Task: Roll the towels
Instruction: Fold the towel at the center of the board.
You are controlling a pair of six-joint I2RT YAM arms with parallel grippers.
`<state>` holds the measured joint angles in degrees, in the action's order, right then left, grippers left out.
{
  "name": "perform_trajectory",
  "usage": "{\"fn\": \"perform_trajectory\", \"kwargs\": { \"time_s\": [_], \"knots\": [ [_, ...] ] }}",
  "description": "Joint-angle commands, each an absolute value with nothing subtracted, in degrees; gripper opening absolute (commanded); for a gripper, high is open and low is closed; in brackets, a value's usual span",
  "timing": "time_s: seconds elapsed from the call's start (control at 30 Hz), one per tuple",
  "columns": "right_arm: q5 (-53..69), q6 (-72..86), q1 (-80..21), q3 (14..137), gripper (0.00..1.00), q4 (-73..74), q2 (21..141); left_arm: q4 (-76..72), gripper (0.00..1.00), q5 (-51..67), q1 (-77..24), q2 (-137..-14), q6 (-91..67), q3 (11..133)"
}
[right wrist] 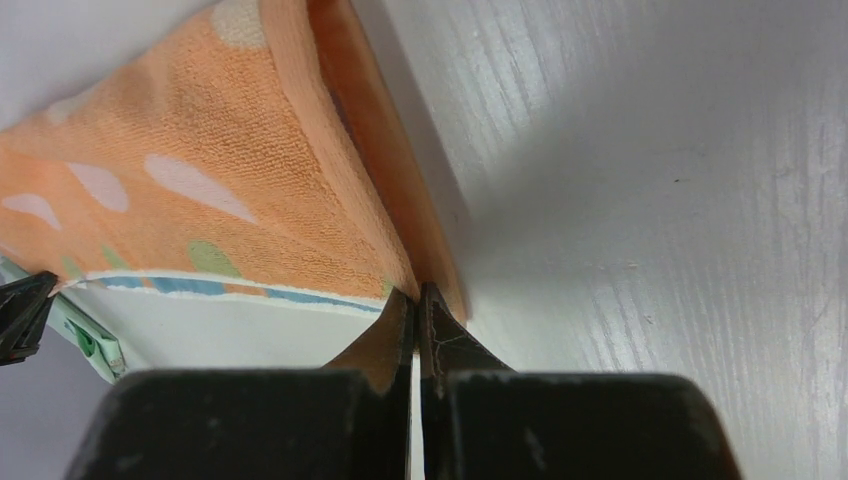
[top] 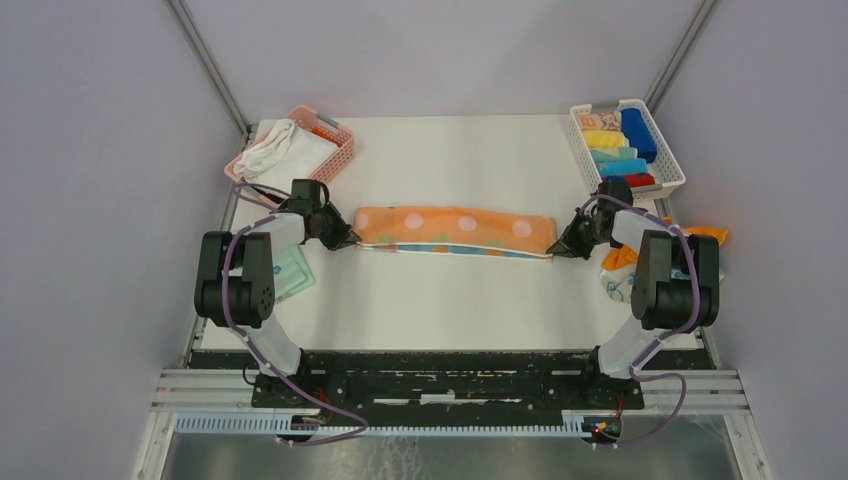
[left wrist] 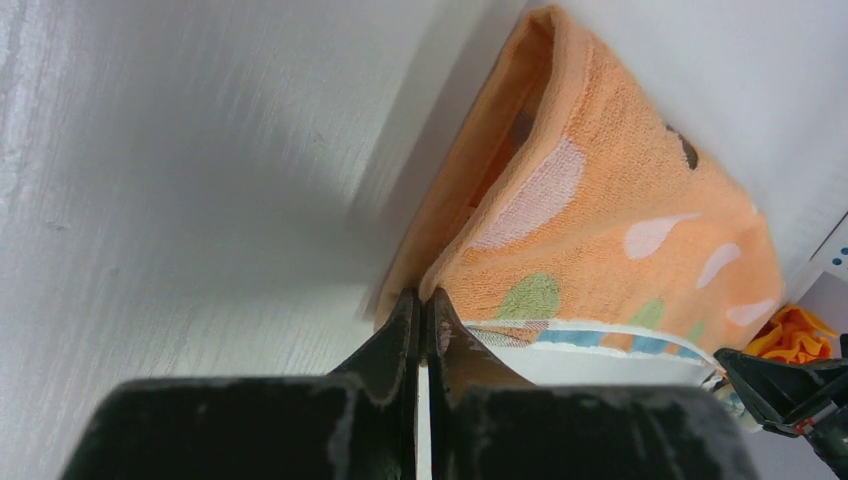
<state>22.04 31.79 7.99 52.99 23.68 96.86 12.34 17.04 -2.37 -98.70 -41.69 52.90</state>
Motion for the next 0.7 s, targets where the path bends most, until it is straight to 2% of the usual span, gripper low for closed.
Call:
{"fn": "perform_trajectory", "kwargs": {
  "time_s": [0.0,0.33,0.67],
  "knots": [
    [20.94,30.74,7.74,53.05,0.0,23.54,97.12,12.1,0.03,17.23,-2.54,-97.34,-38.39,53.36],
    [17.29,28.8,7.7,56.4,0.01,30.22,90.08,17.7,0.03,15.43,-2.45,-93.03,-36.13,58.05],
    [15.18,27.69,7.74,51.64,0.01,31.36,89.01,19.57,0.03,13.38,-2.37,-94.25,-33.4,54.72]
  ]
}}
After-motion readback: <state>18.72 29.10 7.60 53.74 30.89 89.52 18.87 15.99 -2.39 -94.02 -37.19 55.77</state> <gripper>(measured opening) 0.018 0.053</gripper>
